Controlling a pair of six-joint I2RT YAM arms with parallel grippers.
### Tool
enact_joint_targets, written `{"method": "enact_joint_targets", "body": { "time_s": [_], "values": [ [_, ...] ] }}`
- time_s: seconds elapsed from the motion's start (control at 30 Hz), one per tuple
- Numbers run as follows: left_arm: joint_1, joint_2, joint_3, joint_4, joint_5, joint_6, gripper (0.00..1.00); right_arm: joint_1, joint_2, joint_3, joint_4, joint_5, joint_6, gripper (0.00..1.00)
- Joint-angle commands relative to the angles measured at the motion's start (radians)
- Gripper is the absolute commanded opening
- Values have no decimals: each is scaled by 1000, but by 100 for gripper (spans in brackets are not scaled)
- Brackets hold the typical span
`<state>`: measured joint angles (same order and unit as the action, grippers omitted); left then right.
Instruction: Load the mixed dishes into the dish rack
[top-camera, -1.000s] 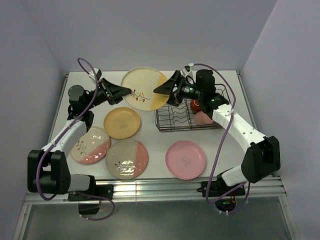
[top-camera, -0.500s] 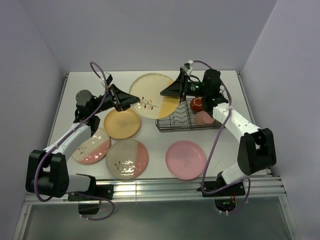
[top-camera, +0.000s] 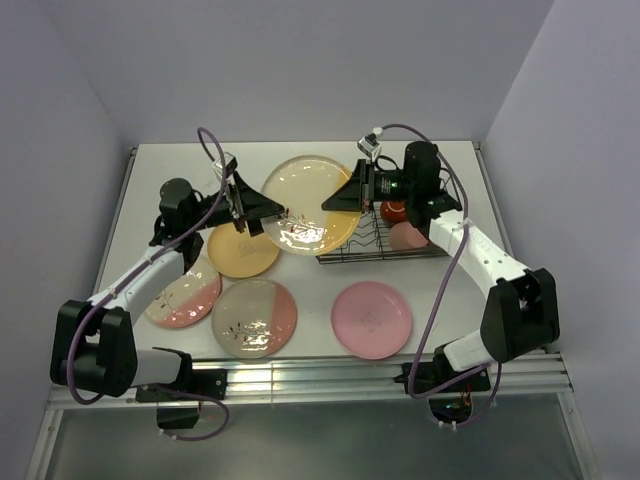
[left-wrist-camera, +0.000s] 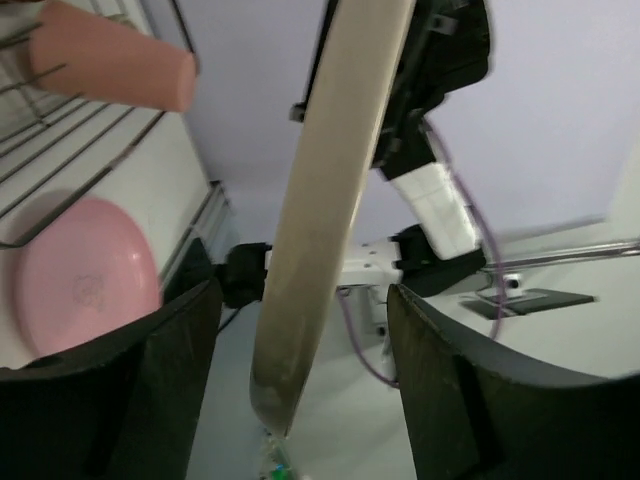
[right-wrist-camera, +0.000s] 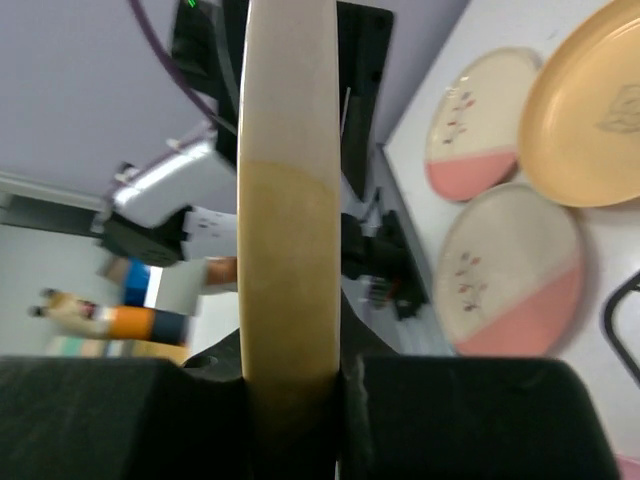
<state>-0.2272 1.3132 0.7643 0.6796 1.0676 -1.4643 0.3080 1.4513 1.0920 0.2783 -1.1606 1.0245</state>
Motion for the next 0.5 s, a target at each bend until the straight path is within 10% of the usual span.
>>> {"method": "enact_joint_targets", "body": {
  "time_s": [0.0, 0.47],
  "values": [
    [-11, -57, 149, -391, -7, 279, 76, 14, -83, 150, -216, 74, -370, 0],
    [72, -149, 357, -1177, -669, 809, 80, -29, -31, 591, -798, 469, -1312, 0]
  ]
}}
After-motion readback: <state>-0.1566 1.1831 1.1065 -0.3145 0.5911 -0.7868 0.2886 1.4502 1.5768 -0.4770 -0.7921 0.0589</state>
